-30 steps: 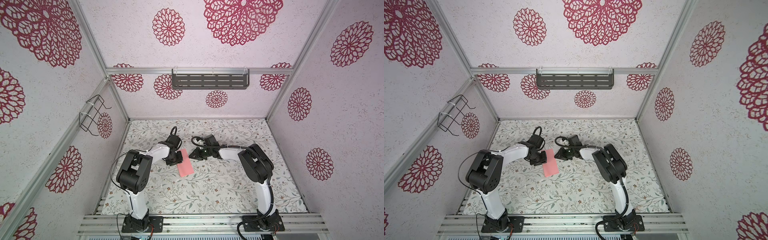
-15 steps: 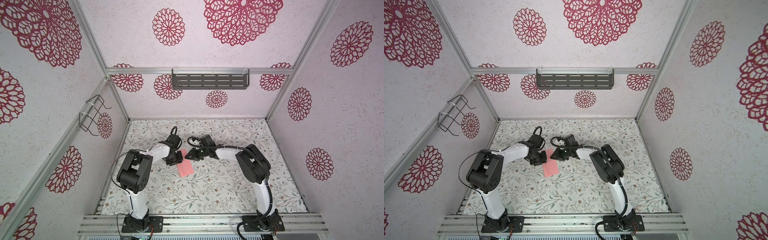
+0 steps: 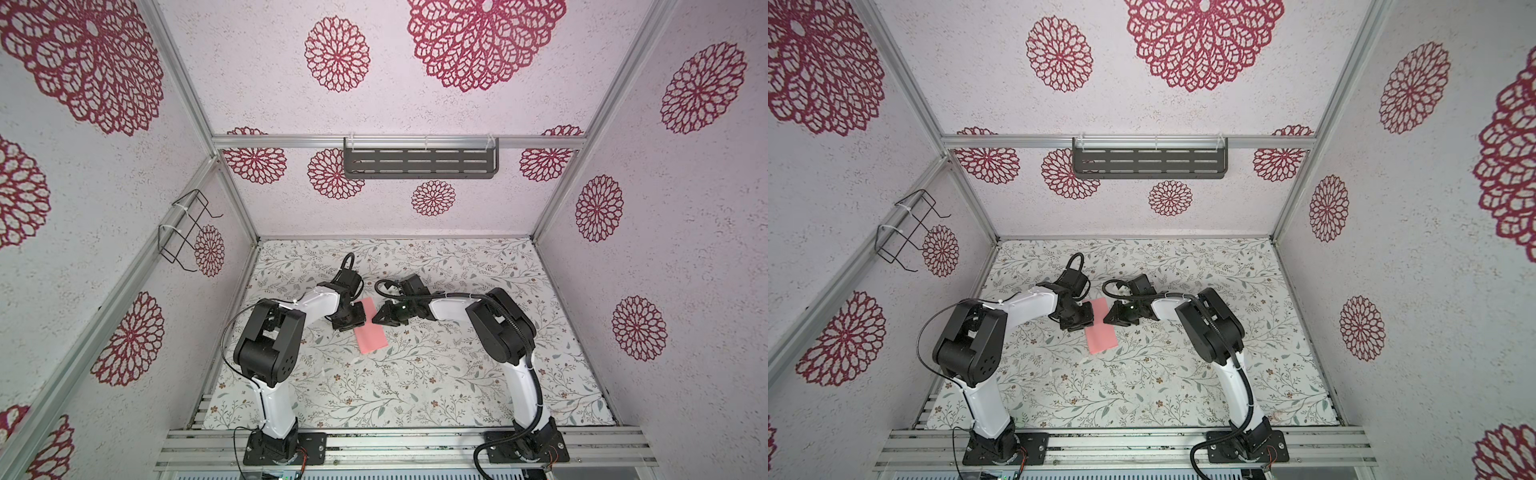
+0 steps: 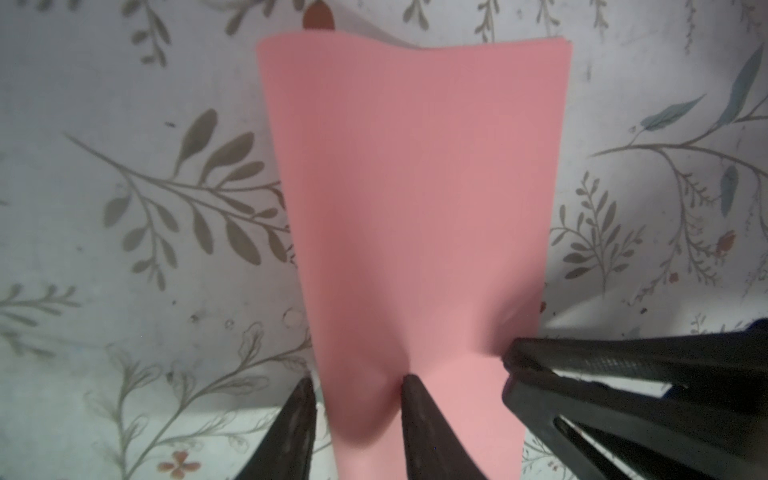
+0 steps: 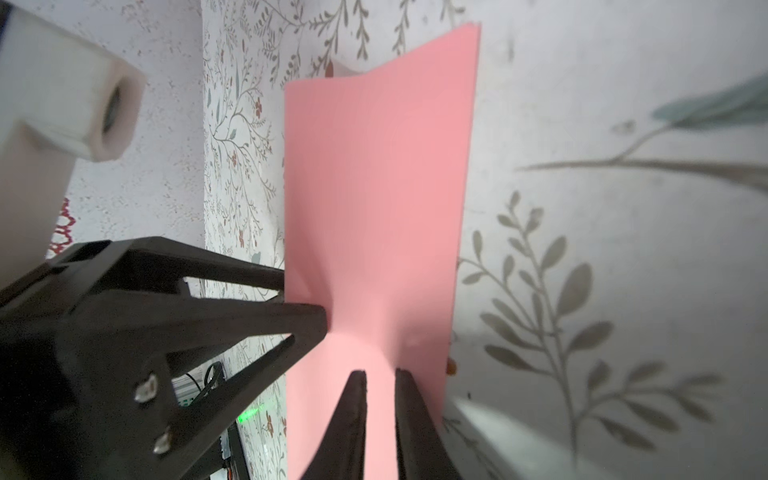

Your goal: Fold a paper plane with a square sheet of paper (pick it up from the middle)

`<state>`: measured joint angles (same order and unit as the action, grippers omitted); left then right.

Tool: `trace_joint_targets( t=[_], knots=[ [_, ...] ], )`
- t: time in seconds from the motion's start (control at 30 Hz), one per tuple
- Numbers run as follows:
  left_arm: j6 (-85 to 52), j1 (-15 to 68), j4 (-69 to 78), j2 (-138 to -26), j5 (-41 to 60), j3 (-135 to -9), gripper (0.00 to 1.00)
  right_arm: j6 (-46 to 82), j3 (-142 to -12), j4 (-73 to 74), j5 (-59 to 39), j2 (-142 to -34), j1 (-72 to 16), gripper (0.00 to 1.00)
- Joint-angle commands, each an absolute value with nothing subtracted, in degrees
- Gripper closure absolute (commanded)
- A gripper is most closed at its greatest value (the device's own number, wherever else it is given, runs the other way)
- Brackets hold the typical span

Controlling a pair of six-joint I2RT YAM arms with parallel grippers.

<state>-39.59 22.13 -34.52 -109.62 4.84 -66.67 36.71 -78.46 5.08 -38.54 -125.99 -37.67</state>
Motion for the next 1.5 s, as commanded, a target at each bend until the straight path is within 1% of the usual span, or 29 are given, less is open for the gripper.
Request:
trace_joint_targets(
  t=[0.0, 0.13, 0.27, 0.4, 0.5, 0.57, 0.63, 0.73, 0.87, 1.0, 1.13, 1.27, 1.47],
  knots=[
    [-39.5, 22.6, -39.3, -119.2, 3.6, -61.5, 0.61, 33.7, -76.2, 0.1, -34.1, -127.0, -37.9, 0.82],
    [-40.8, 21.5, -41.2, -113.4, 5.9, -65.2, 0.58, 32.9, -75.8, -1.8, -32.8, -127.4, -37.9, 0.82],
    [-42.7, 19.4, -41.6, -102.9, 7.1, -67.8, 0.50, 32.0, -76.4, -4.6, -31.5, -128.2, -37.9, 0.83],
    [-45.0, 16.8, -38.0, -94.5, 10.2, -65.1, 0.47, 31.7, -76.9, -6.5, -30.6, -129.1, -37.9, 0.83],
    [-47.2, 15.6, -28.4, -89.5, 15.0, -58.4, 0.49, 31.6, -77.2, -7.8, -29.6, -129.3, -37.9, 0.83],
    [-48.8, 15.4, -22.4, -88.3, 19.4, -55.3, 0.53, 31.5, -77.5, -8.8, -28.9, -129.4, -37.9, 0.84],
    [-50.0, 15.4, -17.6, -88.8, 22.8, -53.3, 0.56, 31.4, -77.6, -9.4, -28.5, -129.5, -37.9, 0.84],
    [-52.2, 15.6, -10.2, -91.0, 28.1, -50.8, 0.64, 31.6, -77.9, -10.0, -28.1, -129.8, -37.9, 0.85],
    [-53.2, 15.8, -6.0, -94.5, 30.2, -50.0, 0.75, 31.8, -78.1, -10.4, -27.5, -129.9, -37.9, 0.85],
    [-52.7, 15.8, -7.0, -98.2, 29.6, -50.7, 0.82, 31.8, -78.7, -11.4, -27.8, -130.4, -37.9, 0.85],
    [-52.2, 15.6, -9.0, -100.8, 26.8, -50.6, 0.86, 31.3, -79.1, -13.0, -27.0, -130.7, -37.9, 0.85],
    [-51.9, 14.9, -10.7, -102.2, 24.7, -49.5, 0.87, 31.1, -79.2, -13.9, -26.5, -130.9, -37.9, 0.85],
    [-50.0, 13.8, -13.6, -101.3, 20.3, -47.3, 0.88, 29.8, -79.7, -15.9, -25.0, -131.3, -37.9, 0.85]
  ],
)
